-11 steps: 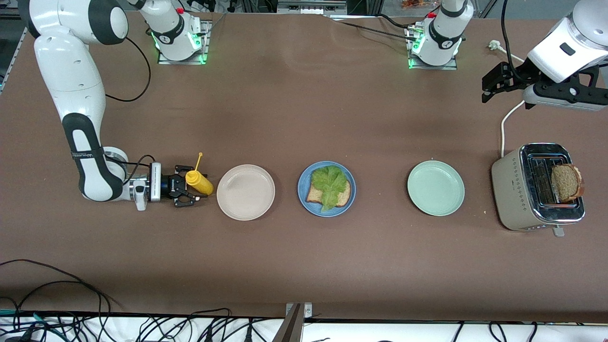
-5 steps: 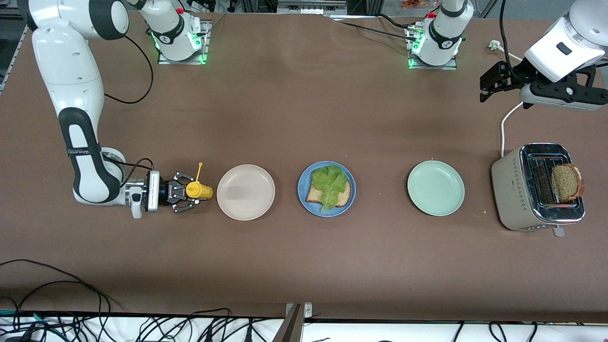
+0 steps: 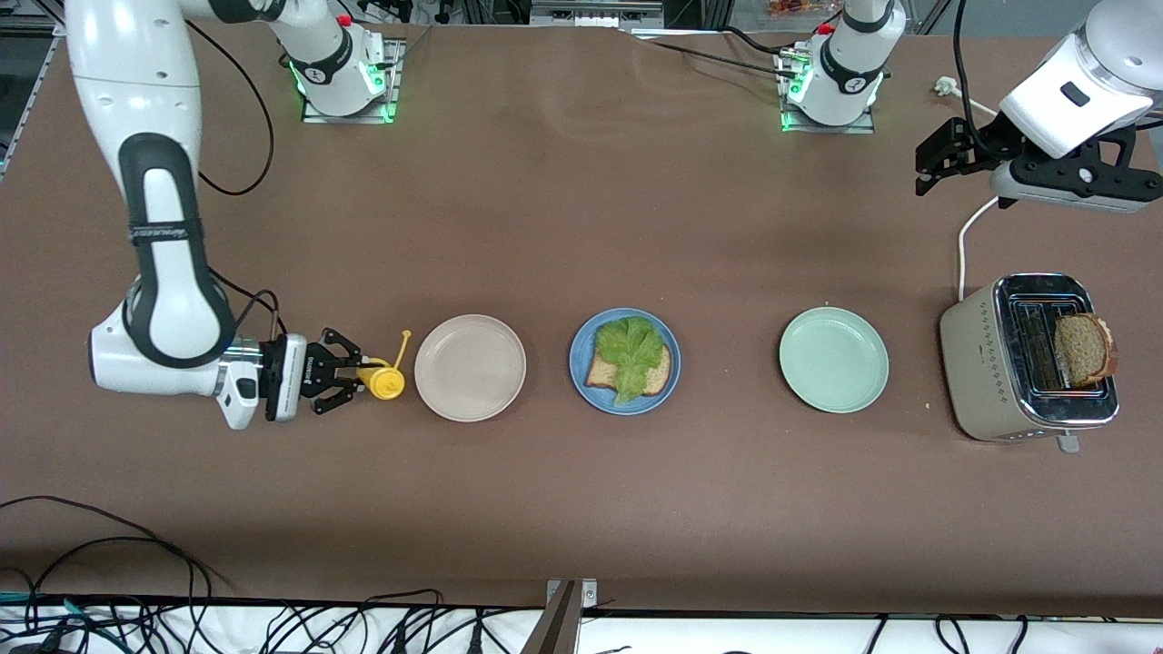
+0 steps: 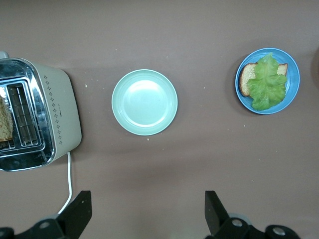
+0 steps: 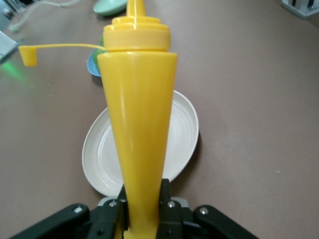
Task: Make sandwich in blue plate with both arms
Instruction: 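Lift the mustard with the right gripper and carry it over the blue plate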
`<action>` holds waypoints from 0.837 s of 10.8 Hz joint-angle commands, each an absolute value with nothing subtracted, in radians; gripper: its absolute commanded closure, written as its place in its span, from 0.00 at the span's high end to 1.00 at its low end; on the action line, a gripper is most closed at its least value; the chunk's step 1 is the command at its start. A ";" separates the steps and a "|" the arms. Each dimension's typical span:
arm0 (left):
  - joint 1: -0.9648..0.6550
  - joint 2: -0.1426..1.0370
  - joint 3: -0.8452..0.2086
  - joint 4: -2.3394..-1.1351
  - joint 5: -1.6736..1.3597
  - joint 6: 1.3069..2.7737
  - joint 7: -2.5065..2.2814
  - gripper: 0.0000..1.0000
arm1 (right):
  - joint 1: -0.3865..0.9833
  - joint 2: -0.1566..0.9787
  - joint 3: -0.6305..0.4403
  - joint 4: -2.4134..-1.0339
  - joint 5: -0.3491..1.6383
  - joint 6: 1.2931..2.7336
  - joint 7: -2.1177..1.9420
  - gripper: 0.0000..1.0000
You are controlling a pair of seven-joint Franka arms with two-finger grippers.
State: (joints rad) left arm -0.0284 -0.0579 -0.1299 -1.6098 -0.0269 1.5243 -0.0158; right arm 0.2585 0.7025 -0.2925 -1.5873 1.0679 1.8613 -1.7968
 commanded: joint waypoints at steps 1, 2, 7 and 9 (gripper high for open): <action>-0.029 -0.061 -0.155 -1.612 -0.055 1.517 -0.021 1.00 | 0.470 0.684 -0.467 -1.614 1.031 1.898 -1.619 0.00; -0.031 -0.060 -0.155 -1.611 -0.057 1.519 -0.021 1.00 | 0.538 0.689 -0.524 -1.614 1.010 1.911 -1.555 0.00; -0.029 -0.058 -0.158 -1.611 -0.054 1.517 -0.021 1.00 | 0.817 0.686 -0.682 -1.612 0.898 1.977 -1.153 0.00; -0.026 -0.058 -0.153 -1.611 -0.052 1.516 -0.020 1.00 | 0.928 0.687 -0.754 -1.611 0.852 1.973 -1.012 0.00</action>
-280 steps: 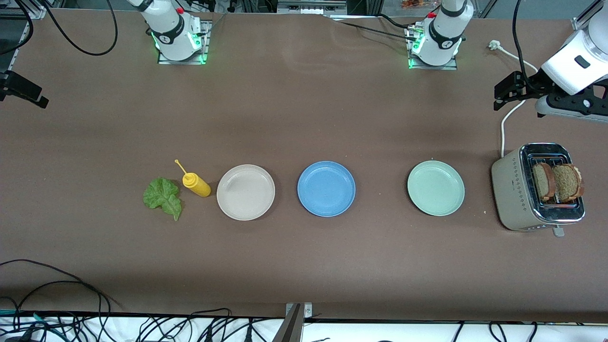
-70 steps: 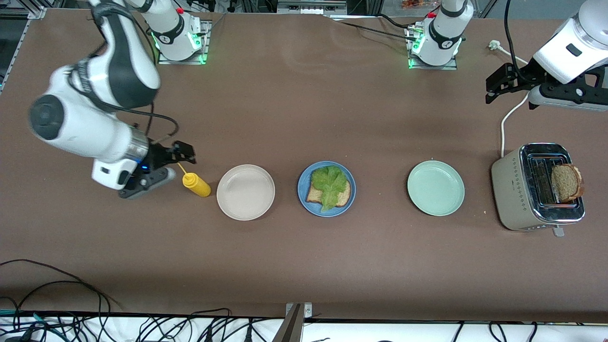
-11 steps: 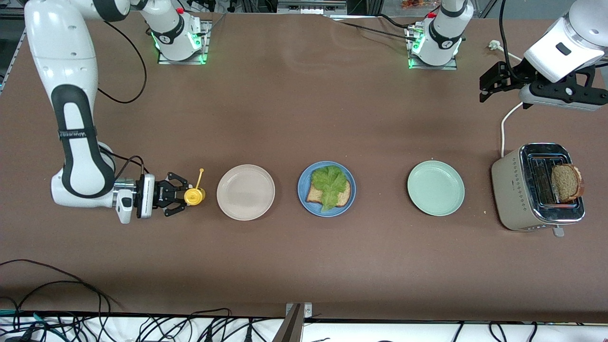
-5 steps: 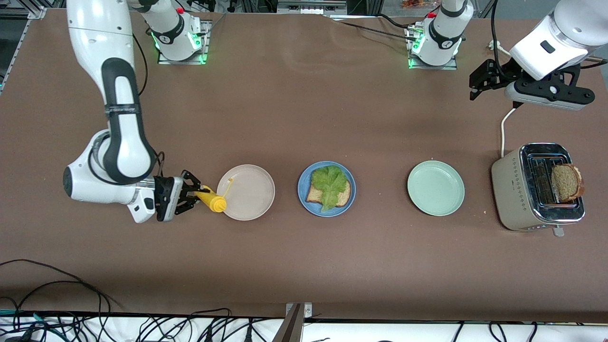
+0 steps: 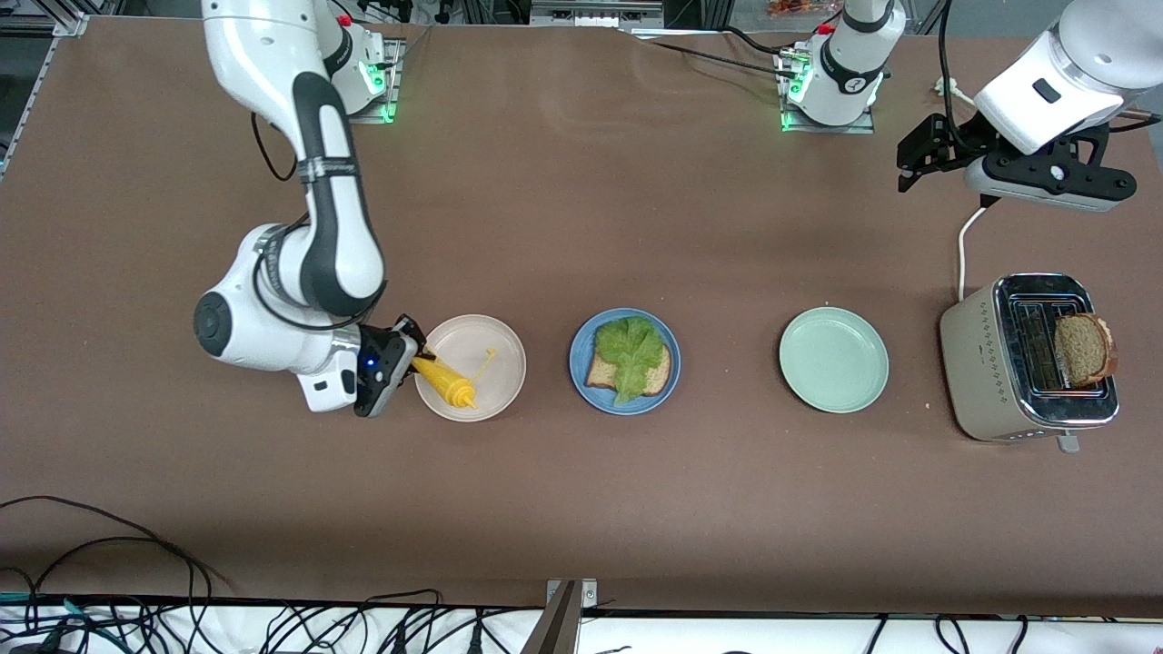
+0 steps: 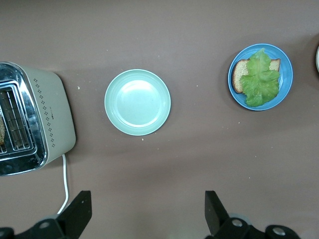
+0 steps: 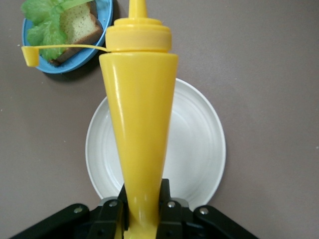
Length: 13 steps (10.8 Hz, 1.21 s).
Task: Make sandwich in blue plate with both arms
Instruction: 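Lift the mustard with the right gripper and carry it over the blue plate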
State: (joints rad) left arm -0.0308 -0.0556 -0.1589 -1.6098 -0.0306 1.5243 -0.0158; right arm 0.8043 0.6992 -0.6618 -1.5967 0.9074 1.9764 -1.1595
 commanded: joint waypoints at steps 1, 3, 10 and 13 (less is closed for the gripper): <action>-0.025 -0.058 -0.153 -1.611 -0.052 1.516 -0.020 1.00 | 0.963 0.687 -0.773 -1.611 0.832 1.971 -0.955 0.00; -0.028 -0.058 -0.156 -1.611 -0.052 1.516 -0.020 1.00 | 1.052 0.689 -0.830 -1.609 0.754 1.951 -0.827 0.00; -0.026 -0.058 -0.179 -1.611 -0.046 1.516 -0.021 1.00 | 1.317 0.787 -0.928 -1.346 0.378 1.624 -0.332 0.00; -0.015 -0.058 -0.175 -1.611 -0.043 1.516 -0.020 1.00 | 1.364 0.889 -0.928 -1.180 0.327 1.468 -0.239 0.00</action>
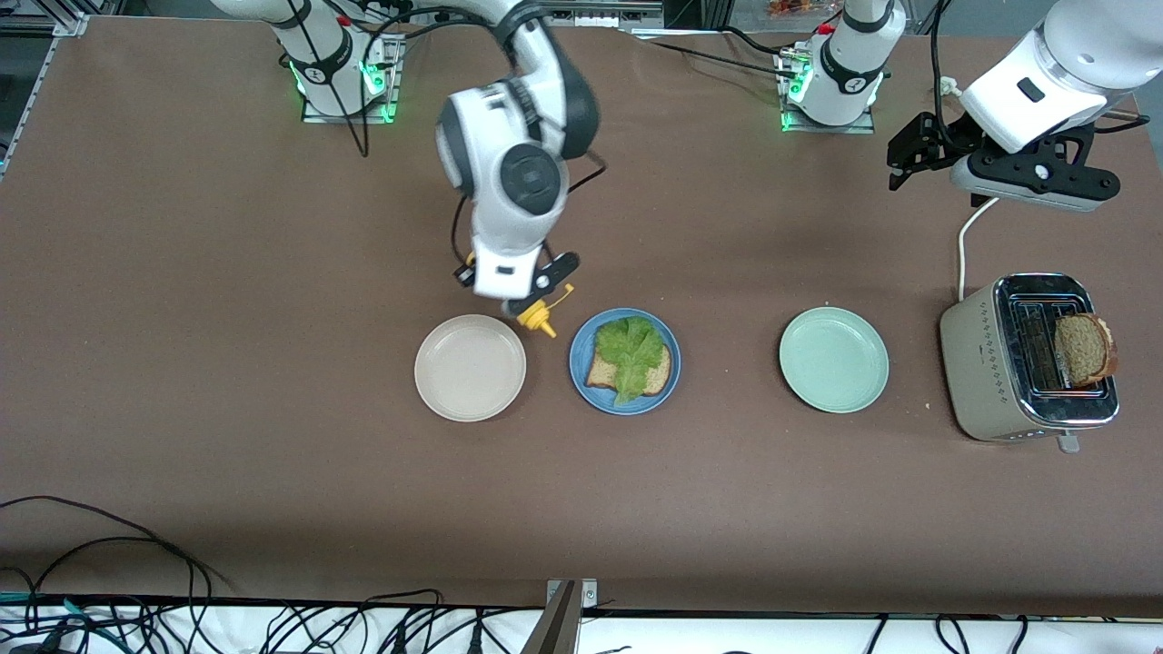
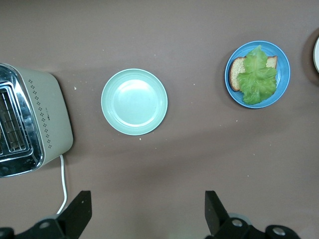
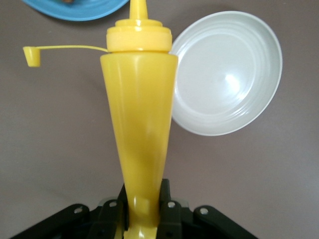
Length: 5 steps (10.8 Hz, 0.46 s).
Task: Make sandwich in blue plate with both arms
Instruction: 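Lift the mustard with the right gripper and carry it over the blue plate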
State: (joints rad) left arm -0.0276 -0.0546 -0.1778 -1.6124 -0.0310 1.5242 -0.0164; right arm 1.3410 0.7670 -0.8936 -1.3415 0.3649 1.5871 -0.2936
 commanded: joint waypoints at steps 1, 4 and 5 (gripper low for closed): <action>-0.015 -0.058 -0.173 -1.611 -0.043 1.516 -0.020 1.00 | 1.379 0.919 -0.925 -1.149 0.287 1.447 -0.239 0.00; -0.017 -0.058 -0.178 -1.611 -0.043 1.516 -0.021 1.00 | 1.416 1.011 -0.893 -1.076 0.245 1.445 -0.236 0.00; -0.017 -0.058 -0.179 -1.611 -0.044 1.516 -0.021 1.00 | 1.416 1.046 -0.890 -1.050 0.244 1.448 -0.236 0.00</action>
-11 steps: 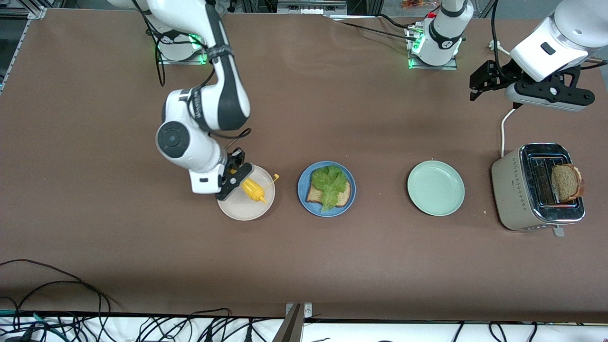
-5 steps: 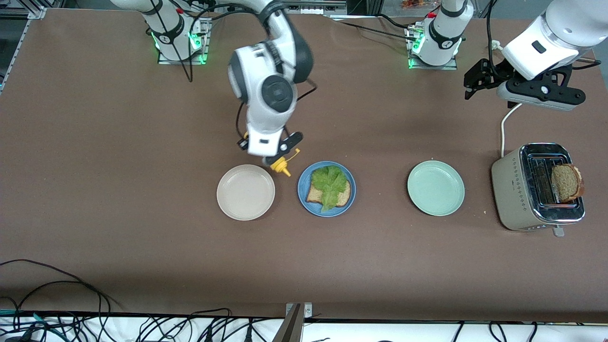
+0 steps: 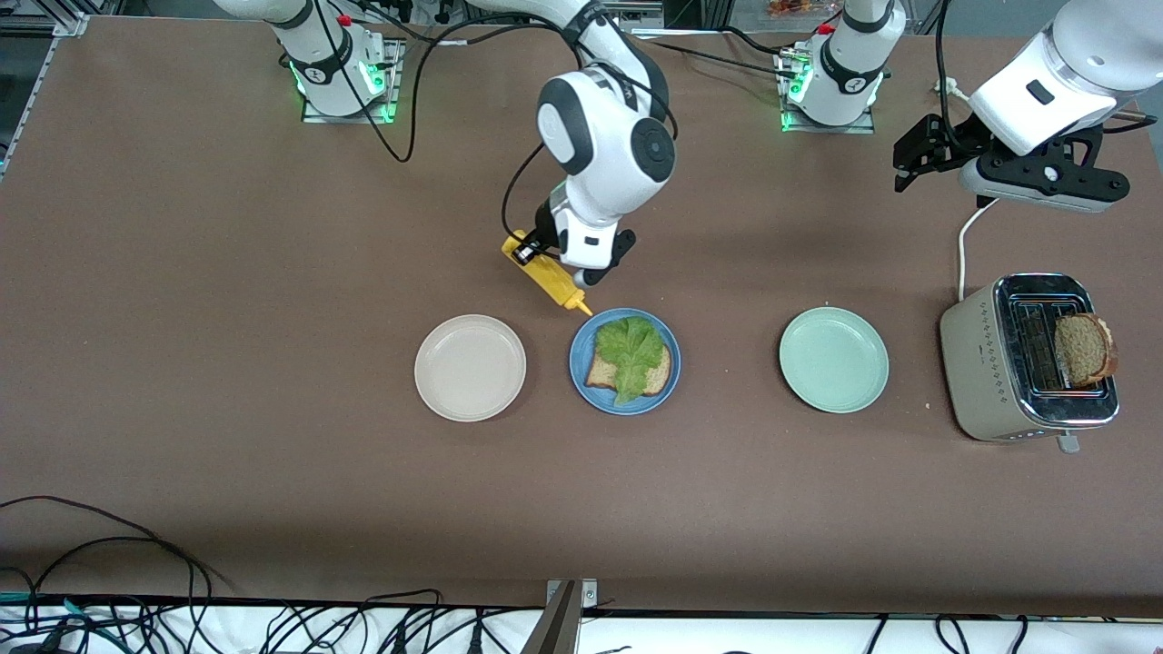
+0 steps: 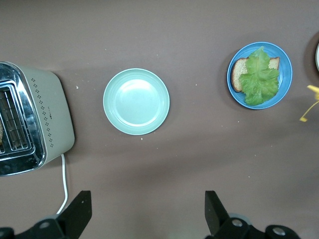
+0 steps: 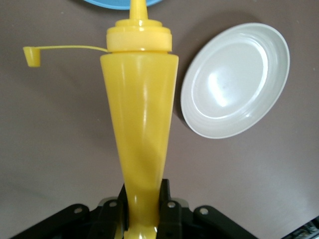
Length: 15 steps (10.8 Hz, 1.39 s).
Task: Make sandwich in blue plate with both arms
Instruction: 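Tilt the mustard bottle over the lettuce with the right gripper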
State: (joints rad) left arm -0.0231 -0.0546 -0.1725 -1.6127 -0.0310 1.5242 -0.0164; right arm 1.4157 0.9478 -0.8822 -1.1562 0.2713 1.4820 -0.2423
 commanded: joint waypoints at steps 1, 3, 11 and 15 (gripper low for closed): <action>-0.018 -0.058 -0.179 -1.611 -0.044 1.516 -0.021 1.00 | 1.416 1.066 -0.890 -1.043 0.242 1.457 -0.238 0.00; -0.017 -0.058 -0.179 -1.611 -0.044 1.516 -0.021 1.00 | 1.417 1.078 -0.881 -1.042 0.227 1.466 -0.239 0.00; -0.018 -0.058 -0.179 -1.611 -0.046 1.516 -0.021 1.00 | 1.399 1.071 -0.833 -1.045 0.167 1.514 -0.253 0.00; -0.018 -0.058 -0.179 -1.611 -0.046 1.516 -0.021 1.00 | 1.219 0.880 -0.644 -1.109 0.181 1.612 -0.253 0.00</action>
